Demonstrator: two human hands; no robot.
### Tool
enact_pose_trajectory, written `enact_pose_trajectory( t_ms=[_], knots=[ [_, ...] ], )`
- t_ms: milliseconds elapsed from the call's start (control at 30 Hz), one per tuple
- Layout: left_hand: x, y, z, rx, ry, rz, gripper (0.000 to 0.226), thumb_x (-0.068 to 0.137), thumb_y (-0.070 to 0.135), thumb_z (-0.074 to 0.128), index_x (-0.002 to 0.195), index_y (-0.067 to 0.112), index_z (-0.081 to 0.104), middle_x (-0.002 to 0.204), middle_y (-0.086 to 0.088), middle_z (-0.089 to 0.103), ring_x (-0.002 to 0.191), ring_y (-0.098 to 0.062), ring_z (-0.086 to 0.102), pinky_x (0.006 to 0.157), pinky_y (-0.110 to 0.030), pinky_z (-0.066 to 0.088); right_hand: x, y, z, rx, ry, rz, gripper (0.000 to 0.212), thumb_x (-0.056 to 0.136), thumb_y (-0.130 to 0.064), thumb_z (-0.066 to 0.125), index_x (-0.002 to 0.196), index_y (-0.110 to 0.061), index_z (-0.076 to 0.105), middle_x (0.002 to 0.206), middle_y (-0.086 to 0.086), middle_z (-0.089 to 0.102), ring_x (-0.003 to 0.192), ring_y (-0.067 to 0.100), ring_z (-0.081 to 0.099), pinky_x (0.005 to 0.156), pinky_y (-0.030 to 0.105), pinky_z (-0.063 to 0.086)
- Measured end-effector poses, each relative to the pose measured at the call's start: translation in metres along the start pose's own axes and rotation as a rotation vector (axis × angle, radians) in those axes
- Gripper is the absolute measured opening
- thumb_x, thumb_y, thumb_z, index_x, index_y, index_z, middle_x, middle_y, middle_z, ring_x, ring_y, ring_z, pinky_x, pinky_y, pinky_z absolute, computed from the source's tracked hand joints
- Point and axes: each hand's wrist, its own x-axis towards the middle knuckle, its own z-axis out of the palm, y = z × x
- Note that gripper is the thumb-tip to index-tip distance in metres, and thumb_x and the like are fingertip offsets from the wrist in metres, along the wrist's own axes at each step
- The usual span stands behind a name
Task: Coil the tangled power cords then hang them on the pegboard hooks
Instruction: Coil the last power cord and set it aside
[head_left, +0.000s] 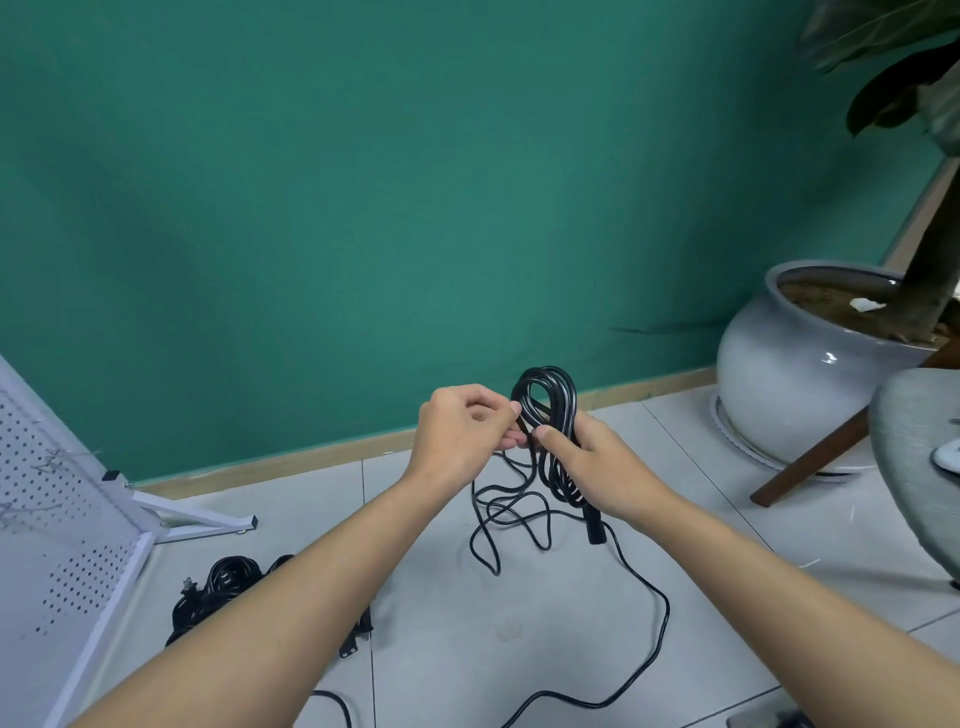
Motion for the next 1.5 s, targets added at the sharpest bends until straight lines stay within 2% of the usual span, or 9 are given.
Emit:
enact_pose_trajectory(
  t_ms=[233, 400, 533, 633, 767, 900, 1067, 1167, 1500],
  knots=[
    [0.003, 0.002, 0.005, -0.249, -0.062, -0.126, 0.014, 0.096, 0.009, 0.07, 0.095, -0.005, 0.071, 0.083, -0.017, 0.077, 0.079, -0.022, 0.078, 0.072, -0.021, 0.06, 0.001, -0.001, -0.001, 0.028, -0.007, -0.003, 0.014, 0.106, -0.032, 0.051, 0.102, -0.028, 0.063, 0.085, -0.013, 0.066, 0.079, 0.006, 0.059, 0.076, 0.027, 0.046],
    [0.011, -0.024, -0.003, 0.045, -0.166, 0.024, 0.011, 0.099, 0.019, 0.064, 0.097, 0.016, 0.074, 0.097, 0.001, 0.077, 0.098, -0.012, 0.072, 0.088, -0.029, 0.057, 0.003, -0.006, -0.004, 0.189, 0.067, 0.004, 0.013, 0.106, -0.029, 0.055, 0.095, -0.027, 0.061, 0.08, -0.009, 0.056, 0.074, 0.008, 0.051, 0.075, 0.03, 0.044],
    [0.005, -0.058, -0.003, 0.431, -0.559, 0.067, 0.033, 0.096, 0.008, 0.063, 0.126, 0.022, 0.065, 0.129, 0.012, 0.066, 0.122, -0.001, 0.059, 0.092, -0.001, 0.04, 0.005, -0.009, -0.006, 0.342, 0.107, 0.031, 0.016, 0.105, -0.026, 0.057, 0.094, -0.014, 0.06, 0.08, 0.003, 0.051, 0.067, 0.013, 0.046, 0.066, 0.029, 0.04],
    [0.002, -0.071, 0.001, 0.456, -0.665, 0.022, 0.018, 0.1, 0.017, 0.064, 0.116, 0.026, 0.061, 0.123, 0.004, 0.071, 0.111, -0.004, 0.064, 0.093, -0.013, 0.047, 0.006, -0.007, -0.006, 0.355, 0.123, 0.043, 0.025, 0.104, -0.027, 0.058, 0.098, -0.003, 0.058, 0.081, 0.007, 0.047, 0.068, 0.016, 0.042, 0.064, 0.03, 0.036],
    [0.006, -0.068, -0.006, 0.588, -0.598, 0.061, 0.005, 0.105, 0.025, 0.057, 0.101, 0.027, 0.06, 0.099, -0.004, 0.073, 0.069, -0.005, 0.06, 0.067, -0.021, 0.044, 0.005, 0.0, -0.016, 0.105, 0.193, 0.039, 0.029, 0.104, -0.034, 0.056, 0.09, -0.009, 0.055, 0.071, -0.002, 0.046, 0.065, 0.013, 0.043, 0.063, 0.03, 0.037],
    [0.014, -0.056, -0.013, 0.663, -0.367, 0.43, 0.007, 0.102, 0.023, 0.062, 0.102, 0.02, 0.069, 0.093, 0.006, 0.064, 0.076, -0.006, 0.055, 0.074, -0.025, 0.042, 0.002, 0.005, -0.024, -0.243, 0.125, 0.049, 0.023, 0.104, -0.036, 0.054, 0.093, -0.017, 0.059, 0.08, -0.003, 0.062, 0.076, 0.015, 0.057, 0.074, 0.034, 0.046],
    [0.013, -0.033, -0.017, 0.578, -0.185, 0.765, 0.013, 0.095, 0.023, 0.073, 0.103, 0.017, 0.063, 0.098, 0.009, 0.055, 0.084, -0.015, 0.06, 0.079, -0.038, 0.054, -0.006, -0.004, -0.019, -0.233, -0.213, 0.008, 0.016, 0.105, -0.033, 0.057, 0.1, -0.019, 0.065, 0.087, -0.009, 0.074, 0.076, 0.004, 0.065, 0.076, 0.027, 0.05],
    [0.008, -0.023, -0.018, 0.506, -0.162, 0.769, 0.022, 0.089, 0.02, 0.078, 0.097, 0.018, 0.057, 0.094, 0.011, 0.054, 0.086, -0.015, 0.059, 0.079, -0.04, 0.053, -0.009, -0.005, -0.011, -0.171, -0.374, 0.046, 0.015, 0.105, -0.028, 0.058, 0.105, -0.013, 0.061, 0.089, -0.006, 0.076, 0.075, 0.004, 0.067, 0.075, 0.026, 0.051],
    [0.016, -0.032, -0.038, 0.433, -0.055, 0.5, 0.012, 0.092, 0.03, 0.076, 0.098, 0.021, 0.073, 0.092, 0.009, 0.064, 0.089, -0.006, 0.06, 0.08, -0.019, 0.046, -0.01, -0.016, -0.018, -0.204, -0.207, 0.004, 0.02, 0.107, -0.023, 0.052, 0.089, -0.017, 0.059, 0.078, -0.005, 0.07, 0.066, 0.004, 0.06, 0.067, 0.02, 0.047]
  ],
)
